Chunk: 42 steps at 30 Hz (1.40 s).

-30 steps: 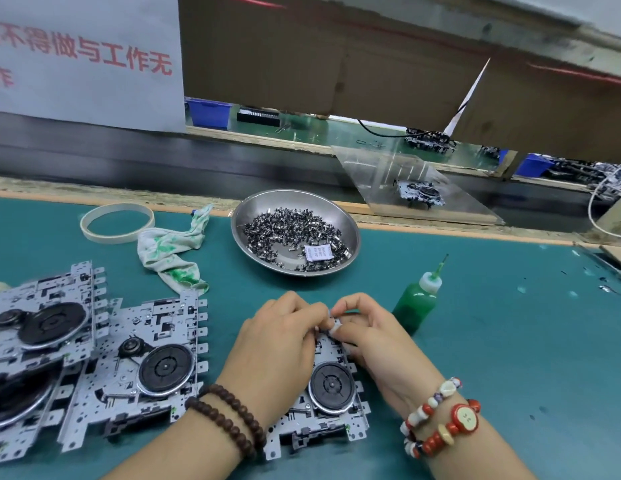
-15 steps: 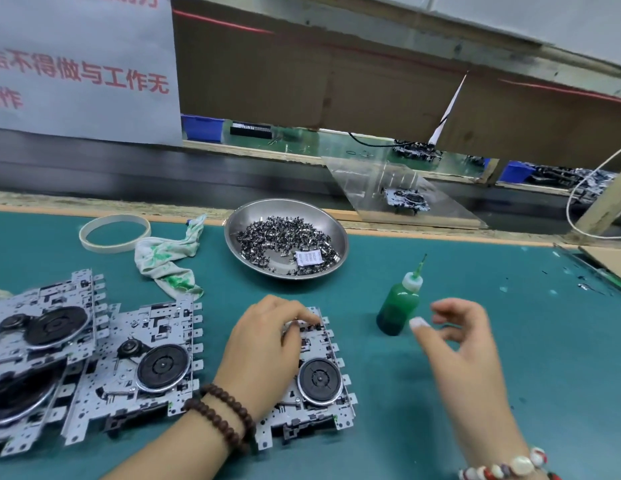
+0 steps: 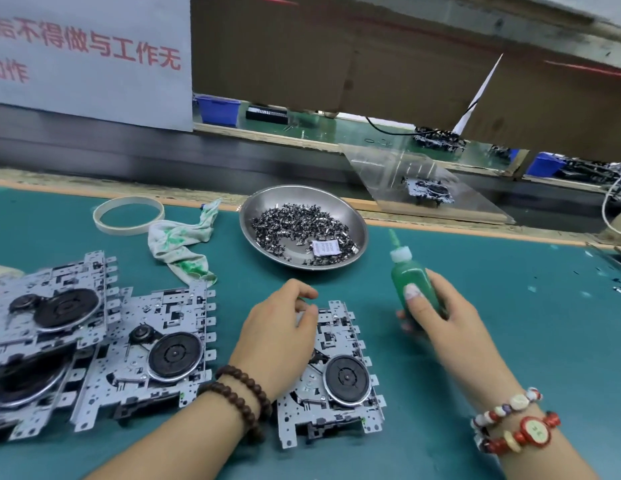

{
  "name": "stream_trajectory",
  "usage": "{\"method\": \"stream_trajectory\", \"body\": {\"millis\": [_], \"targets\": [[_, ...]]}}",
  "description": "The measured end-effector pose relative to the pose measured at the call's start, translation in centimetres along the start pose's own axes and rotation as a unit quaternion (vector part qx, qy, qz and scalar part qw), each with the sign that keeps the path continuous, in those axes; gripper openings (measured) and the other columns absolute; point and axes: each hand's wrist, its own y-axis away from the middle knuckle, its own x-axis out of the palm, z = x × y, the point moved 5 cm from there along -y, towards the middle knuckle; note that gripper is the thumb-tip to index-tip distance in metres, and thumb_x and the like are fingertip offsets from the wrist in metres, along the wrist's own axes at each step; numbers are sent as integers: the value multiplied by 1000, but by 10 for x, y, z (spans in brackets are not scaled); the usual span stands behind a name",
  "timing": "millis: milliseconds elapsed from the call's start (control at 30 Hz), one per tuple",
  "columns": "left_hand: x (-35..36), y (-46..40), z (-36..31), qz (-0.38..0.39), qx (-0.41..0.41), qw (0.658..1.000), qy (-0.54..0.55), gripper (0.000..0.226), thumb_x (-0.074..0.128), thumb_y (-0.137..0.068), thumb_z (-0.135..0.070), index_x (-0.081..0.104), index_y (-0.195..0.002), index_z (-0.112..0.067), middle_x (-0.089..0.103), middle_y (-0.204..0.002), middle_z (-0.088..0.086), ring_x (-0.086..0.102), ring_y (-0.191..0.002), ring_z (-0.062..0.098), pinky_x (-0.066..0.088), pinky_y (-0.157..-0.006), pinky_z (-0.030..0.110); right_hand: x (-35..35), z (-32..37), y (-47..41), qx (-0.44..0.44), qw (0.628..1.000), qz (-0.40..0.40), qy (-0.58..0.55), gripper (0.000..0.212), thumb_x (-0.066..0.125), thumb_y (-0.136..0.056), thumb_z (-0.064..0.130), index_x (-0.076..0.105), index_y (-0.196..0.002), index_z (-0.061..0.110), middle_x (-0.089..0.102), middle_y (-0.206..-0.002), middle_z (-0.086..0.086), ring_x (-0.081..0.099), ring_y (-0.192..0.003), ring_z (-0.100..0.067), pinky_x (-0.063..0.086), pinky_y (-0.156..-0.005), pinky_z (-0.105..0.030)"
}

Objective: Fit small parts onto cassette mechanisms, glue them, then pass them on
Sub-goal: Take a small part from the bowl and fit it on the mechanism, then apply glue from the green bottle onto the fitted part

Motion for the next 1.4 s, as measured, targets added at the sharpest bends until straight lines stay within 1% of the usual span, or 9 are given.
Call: {"method": "stream_trajectory", "body": {"millis": [200, 333, 433, 500, 633, 767, 833, 967, 1400], "targets": [[0, -3, 2, 32, -4, 999, -41, 22, 54, -89, -34, 57, -67, -33, 59, -67, -18, 49, -60, -8, 34, -55, 12, -6, -1, 10, 24, 991, 22, -128, 44, 54, -70, 49, 65, -111, 37, 61, -76, 15, 50, -56, -5, 38, -44, -15], [2, -5, 2, 42, -13, 998, -36, 27, 57, -88, -31, 57, -61, -29, 58, -60, -14, 48, -50, -9, 36, -51, 6, -16, -5, 6, 75, 948, -24, -307, 28, 60, -67, 29, 68, -91, 16, 63, -72, 5, 48, -52, -2, 34, -38, -11], [2, -6, 4, 47, -26, 998, -32, 26, 57, -88, -31, 59, -63, -25, 60, -62, -11, 48, -52, -8, 37, -53, 4, -16, -9, 5, 123, 900, -28, -418, 16, 61, -66, 21, 75, -66, 15, 70, -80, 3, 60, -60, 1, 40, -43, -8], [2, -7, 5, 47, -36, 998, -25, 25, 58, -88, -31, 60, -64, -23, 61, -63, -8, 49, -52, -7, 36, -51, 3, -14, -10, 5, 133, 890, -21, -435, 17, 61, -66, 21, 77, -67, 14, 71, -82, 2, 63, -65, 0, 43, -48, -8], [2, -9, 8, 47, -49, 998, -7, 24, 58, -88, -30, 64, -68, -18, 58, -60, -5, 46, -50, -1, 35, -50, 6, -11, -5, 8, 85, 929, -13, -360, 25, 59, -69, 26, 68, -90, 15, 69, -78, 6, 61, -65, 0, 43, -48, -11], [2, -9, 10, 49, -57, 997, 1, 25, 59, -88, -30, 64, -68, -16, 55, -57, -7, 46, -53, 3, 35, -50, 7, -12, 3, 12, 5, 962, -17, -273, 18, 60, -72, 27, 70, -85, 19, 69, -80, 4, 62, -69, -4, 45, -51, -14], [3, -10, 11, 49, -66, 997, 5, 26, 59, -87, -30, 64, -66, -17, 55, -56, -8, 47, -53, 3, 35, -50, 7, -12, 6, 14, -29, 967, -17, -253, 15, 66, -74, 32, 71, -81, 21, 69, -80, 3, 62, -70, -7, 46, -52, -15], [3, -10, 11, 60, -79, 995, 16, 27, 59, -87, -29, 62, -62, -20, 58, -58, -9, 49, -54, 3, 35, -50, 7, -11, 12, 16, -73, 981, -26, -180, 43, 73, -61, 63, 70, -84, 26, 69, -79, 3, 62, -71, -10, 46, -54, -18], [4, -10, 12, 81, -105, 990, 49, 24, 60, -88, -27, 67, -69, -14, 67, -69, 1, 52, -59, 11, 40, -60, 19, -9, 9, 15, -87, 989, -27, -117, 48, 68, -64, 67, 65, -85, 24, 68, -81, 3, 59, -71, -14, 46, -57, -20]]}}
